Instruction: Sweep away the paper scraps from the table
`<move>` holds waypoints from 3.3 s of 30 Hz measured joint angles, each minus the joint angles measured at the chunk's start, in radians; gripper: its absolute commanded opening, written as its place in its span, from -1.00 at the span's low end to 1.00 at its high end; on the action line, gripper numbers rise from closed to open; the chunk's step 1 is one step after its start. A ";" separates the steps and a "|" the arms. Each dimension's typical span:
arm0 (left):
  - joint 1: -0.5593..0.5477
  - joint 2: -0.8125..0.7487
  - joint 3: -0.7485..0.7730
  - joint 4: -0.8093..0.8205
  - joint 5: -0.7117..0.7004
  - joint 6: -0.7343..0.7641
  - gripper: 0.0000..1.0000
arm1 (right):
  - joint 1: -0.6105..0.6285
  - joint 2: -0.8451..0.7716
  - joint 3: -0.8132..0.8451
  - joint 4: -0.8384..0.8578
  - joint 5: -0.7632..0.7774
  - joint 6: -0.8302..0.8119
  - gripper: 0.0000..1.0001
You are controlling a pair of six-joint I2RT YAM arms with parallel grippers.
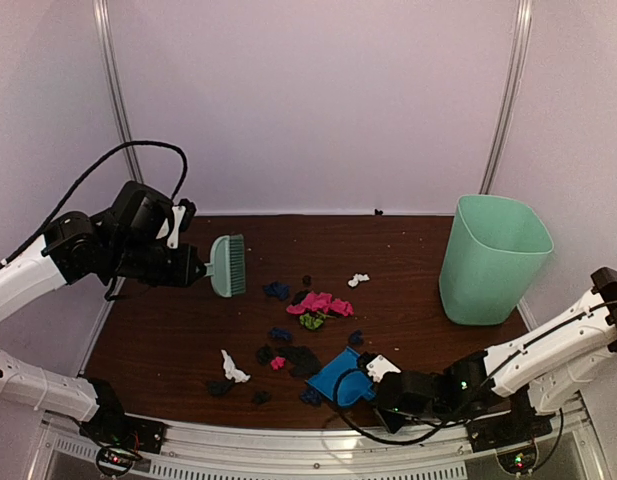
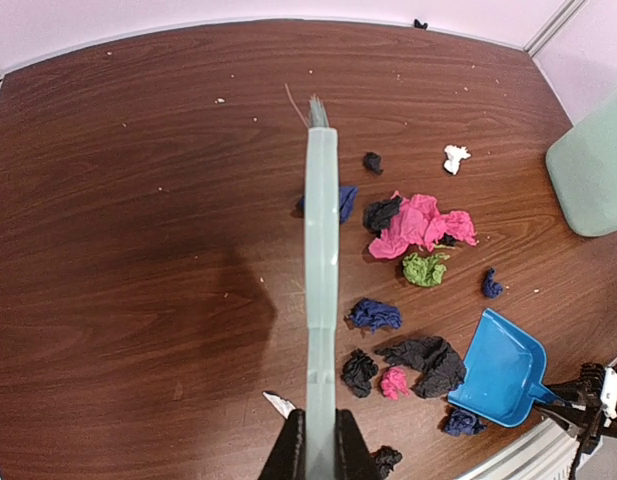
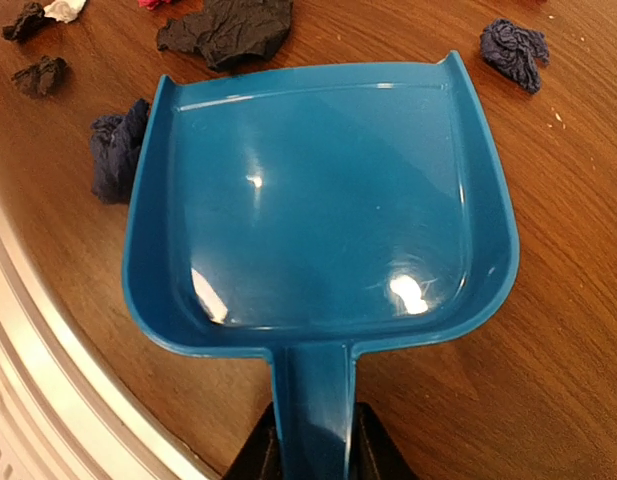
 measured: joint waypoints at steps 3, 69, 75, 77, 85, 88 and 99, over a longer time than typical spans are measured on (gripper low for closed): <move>0.000 0.000 0.000 0.000 0.003 0.010 -1.00 | 0.000 0.078 0.044 0.006 0.011 -0.003 -0.19; 0.000 0.016 -0.037 -0.096 0.038 0.104 -1.00 | 0.094 -0.318 0.053 -0.420 0.021 0.207 -1.00; 0.002 0.101 -0.038 -0.116 0.053 0.138 -1.00 | 0.105 -0.245 0.063 -0.433 -0.007 0.172 -1.00; 0.003 0.122 -0.038 -0.116 0.066 0.151 -1.00 | 0.106 -0.198 0.083 -0.431 -0.008 0.151 -1.00; 0.004 0.235 -0.037 -0.113 0.128 0.193 -1.00 | 0.104 -0.064 0.151 -0.381 -0.008 0.069 -1.00; 0.004 0.267 -0.033 -0.106 0.164 0.209 -1.00 | 0.086 -0.052 0.152 -0.345 -0.034 0.033 -1.00; 0.004 0.357 0.019 -0.082 0.273 0.253 -1.00 | -0.106 -0.027 0.154 -0.221 -0.229 -0.103 -1.00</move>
